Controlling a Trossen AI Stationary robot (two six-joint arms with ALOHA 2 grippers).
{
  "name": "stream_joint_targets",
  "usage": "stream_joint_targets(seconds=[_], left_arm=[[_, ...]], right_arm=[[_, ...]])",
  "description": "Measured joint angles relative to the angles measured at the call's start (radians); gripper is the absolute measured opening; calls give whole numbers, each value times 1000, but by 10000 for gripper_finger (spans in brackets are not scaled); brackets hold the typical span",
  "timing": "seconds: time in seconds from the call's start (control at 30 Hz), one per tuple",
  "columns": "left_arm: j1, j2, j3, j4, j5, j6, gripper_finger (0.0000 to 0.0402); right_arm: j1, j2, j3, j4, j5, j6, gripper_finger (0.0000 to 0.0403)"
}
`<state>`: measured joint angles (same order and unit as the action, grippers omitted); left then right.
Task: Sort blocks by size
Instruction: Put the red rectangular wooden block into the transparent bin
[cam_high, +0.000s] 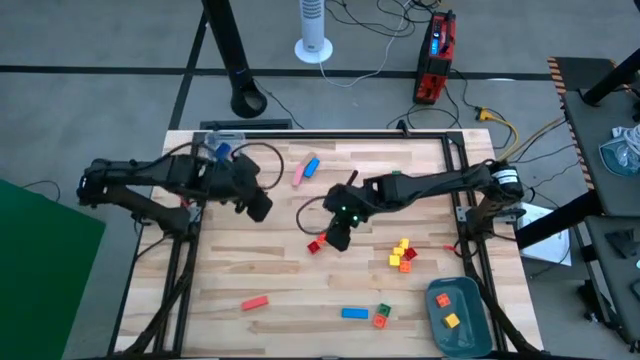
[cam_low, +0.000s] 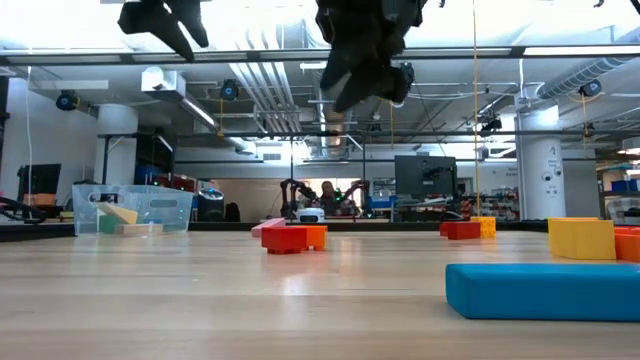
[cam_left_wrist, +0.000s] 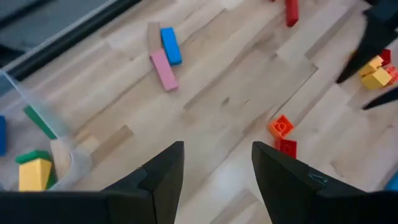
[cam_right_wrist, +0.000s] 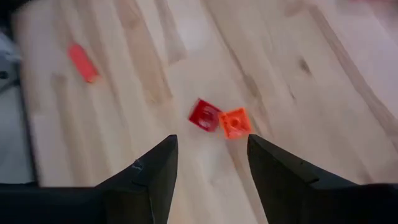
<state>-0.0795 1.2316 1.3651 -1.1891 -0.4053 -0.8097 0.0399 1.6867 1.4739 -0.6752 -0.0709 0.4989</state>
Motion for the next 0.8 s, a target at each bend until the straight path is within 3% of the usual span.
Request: stream_joint_targets(seconds=[0.13, 0.27, 0.43, 0.5, 0.67, 0.8], left_arm=[[-71, 0, 0, 3, -57, -25, 175], [-118, 0, 0, 3, -68, -65, 175], [-178, 5, -1, 4, -105, -97, 175], [-189, 7, -2, 5, -108, -98, 175], [-193, 8, -2, 5, -122, -96, 175], [-193, 8, -2, 10, -134, -116, 175]], right_arm=[[17, 0, -43, -7, 75, -15, 199], [-21, 0, -73, -145, 204, 129, 205], [-150, 0, -86, -379, 190, 202, 206], [-198, 0, -91, -425, 161, 99, 207], [-275, -3, -98, -449, 29, -444, 206], [-303, -3, -98, -491, 14, -744, 201]])
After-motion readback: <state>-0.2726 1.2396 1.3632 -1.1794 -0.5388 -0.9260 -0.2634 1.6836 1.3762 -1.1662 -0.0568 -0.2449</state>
